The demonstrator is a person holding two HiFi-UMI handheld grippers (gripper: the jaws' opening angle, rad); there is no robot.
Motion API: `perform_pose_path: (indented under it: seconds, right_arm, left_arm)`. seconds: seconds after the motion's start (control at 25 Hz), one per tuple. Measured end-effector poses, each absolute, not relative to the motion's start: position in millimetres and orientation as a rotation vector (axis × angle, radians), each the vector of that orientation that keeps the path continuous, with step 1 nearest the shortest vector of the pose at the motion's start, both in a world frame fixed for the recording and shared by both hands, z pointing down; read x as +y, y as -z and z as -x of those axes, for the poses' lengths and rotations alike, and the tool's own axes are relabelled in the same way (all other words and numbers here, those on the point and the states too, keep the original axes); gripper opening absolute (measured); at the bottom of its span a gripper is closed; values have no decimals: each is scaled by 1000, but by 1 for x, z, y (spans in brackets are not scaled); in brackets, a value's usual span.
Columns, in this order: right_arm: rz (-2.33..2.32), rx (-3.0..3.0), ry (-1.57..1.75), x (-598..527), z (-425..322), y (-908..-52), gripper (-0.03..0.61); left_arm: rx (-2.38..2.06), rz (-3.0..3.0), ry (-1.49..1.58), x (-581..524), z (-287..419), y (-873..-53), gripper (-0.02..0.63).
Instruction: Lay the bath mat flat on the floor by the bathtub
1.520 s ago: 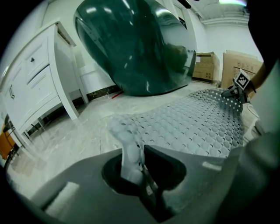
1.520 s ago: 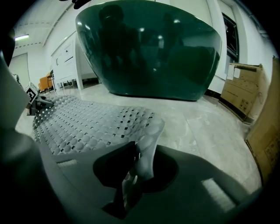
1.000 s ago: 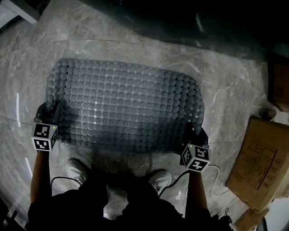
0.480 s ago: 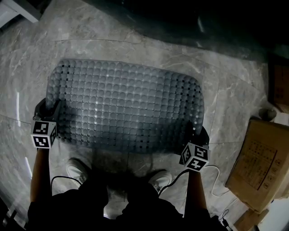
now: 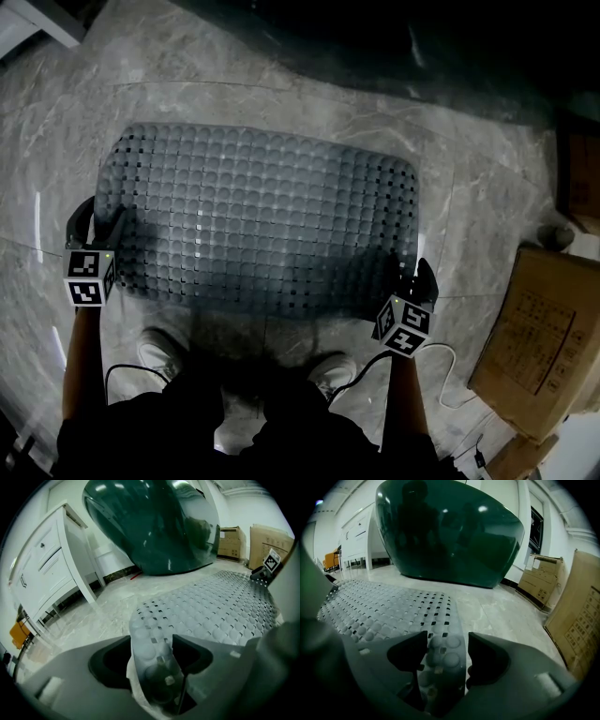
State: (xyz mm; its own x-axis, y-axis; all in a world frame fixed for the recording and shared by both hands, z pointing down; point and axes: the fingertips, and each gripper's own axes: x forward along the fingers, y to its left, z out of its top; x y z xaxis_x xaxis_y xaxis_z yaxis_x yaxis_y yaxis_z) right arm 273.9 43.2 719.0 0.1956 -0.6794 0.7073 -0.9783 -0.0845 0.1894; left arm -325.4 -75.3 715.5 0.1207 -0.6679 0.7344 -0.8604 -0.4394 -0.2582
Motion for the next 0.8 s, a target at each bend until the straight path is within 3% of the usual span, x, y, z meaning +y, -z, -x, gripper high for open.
perform_pose_path:
  seconds: [0.4,0.8]
  right_arm:
    - [-1849,-1591,-585,42,-271,-709,308]
    - [-1834,-1670,-606,36,-244,-704,221]
  left_arm:
    - [-1498,-2196,-1271,-67,323,-712,288]
    - [-1486,-2223,-1169,-64,308,-704,259]
